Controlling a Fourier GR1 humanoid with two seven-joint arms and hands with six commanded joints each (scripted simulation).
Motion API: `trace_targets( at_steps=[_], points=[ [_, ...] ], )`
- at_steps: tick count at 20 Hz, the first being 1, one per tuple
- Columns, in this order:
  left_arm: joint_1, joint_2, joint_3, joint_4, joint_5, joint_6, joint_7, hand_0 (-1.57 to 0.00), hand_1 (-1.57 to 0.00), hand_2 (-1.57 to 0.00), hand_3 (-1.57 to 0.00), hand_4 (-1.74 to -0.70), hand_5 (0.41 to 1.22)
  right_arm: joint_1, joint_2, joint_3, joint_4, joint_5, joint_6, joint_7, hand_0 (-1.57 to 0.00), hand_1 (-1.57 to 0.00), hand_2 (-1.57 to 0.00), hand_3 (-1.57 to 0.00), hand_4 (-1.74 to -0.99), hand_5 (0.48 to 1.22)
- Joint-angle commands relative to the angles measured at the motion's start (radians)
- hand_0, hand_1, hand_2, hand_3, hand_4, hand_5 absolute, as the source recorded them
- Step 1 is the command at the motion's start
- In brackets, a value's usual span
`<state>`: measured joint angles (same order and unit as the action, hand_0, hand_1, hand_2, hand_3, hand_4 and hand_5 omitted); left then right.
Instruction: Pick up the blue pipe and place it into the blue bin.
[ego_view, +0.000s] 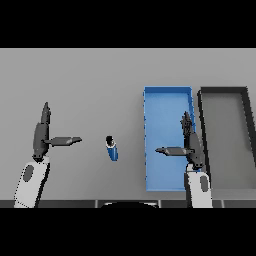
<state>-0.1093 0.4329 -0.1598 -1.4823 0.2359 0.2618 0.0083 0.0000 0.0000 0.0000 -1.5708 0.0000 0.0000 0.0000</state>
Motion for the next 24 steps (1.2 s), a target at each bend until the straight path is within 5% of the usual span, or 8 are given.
trace_targets(
  at_steps=[1,6,8,16,19,24],
  points=[
    [0.0,-0.001,0.0,-0.001,0.0,0.001,-0.005,0.0,0.0,0.0,0.0,-0.97,0.593,0.0,0.0,0.0,0.0,0.0,-0.001,0.0,0.0,0.0,0.0,0.0,-1.205,0.629],
    [0.0,-0.004,-0.003,0.001,-0.002,0.0,-0.007,0.0,0.0,0.0,0.0,-0.97,0.593,0.007,-0.005,-0.001,-0.013,-0.004,0.003,-0.002,0.0,0.0,0.0,0.0,-1.205,0.629],
    [0.059,0.112,-0.032,0.009,-0.011,-0.171,-0.125,0.0,0.0,0.0,0.0,-0.96,0.592,0.075,-0.108,0.048,-0.072,0.12,0.019,-0.126,0.0,0.0,0.0,0.0,-1.201,0.628],
    [0.095,0.199,-0.072,-0.019,0.01,-0.356,-0.224,0.0,0.0,0.0,0.0,-0.98,0.584,0.114,-0.144,0.086,-0.12,0.183,0.03,-0.109,0.0,0.0,0.0,0.0,-1.192,0.621],
    [0.11,0.238,-0.115,-0.073,0.003,-0.416,-0.184,0.0,0.0,0.0,0.0,-1.03,0.549,0.102,-0.156,0.084,-0.13,0.179,0.039,-0.119,0.0,0.0,0.0,0.0,-1.179,0.616],
    [0.122,0.193,-0.235,-0.155,-0.041,-0.462,-0.104,0.0,0.0,0.0,0.0,-1.13,0.485,0.105,-0.156,0.085,-0.135,0.179,0.04,-0.089,0.0,0.0,0.0,0.0,-1.174,0.618]
  ],
)
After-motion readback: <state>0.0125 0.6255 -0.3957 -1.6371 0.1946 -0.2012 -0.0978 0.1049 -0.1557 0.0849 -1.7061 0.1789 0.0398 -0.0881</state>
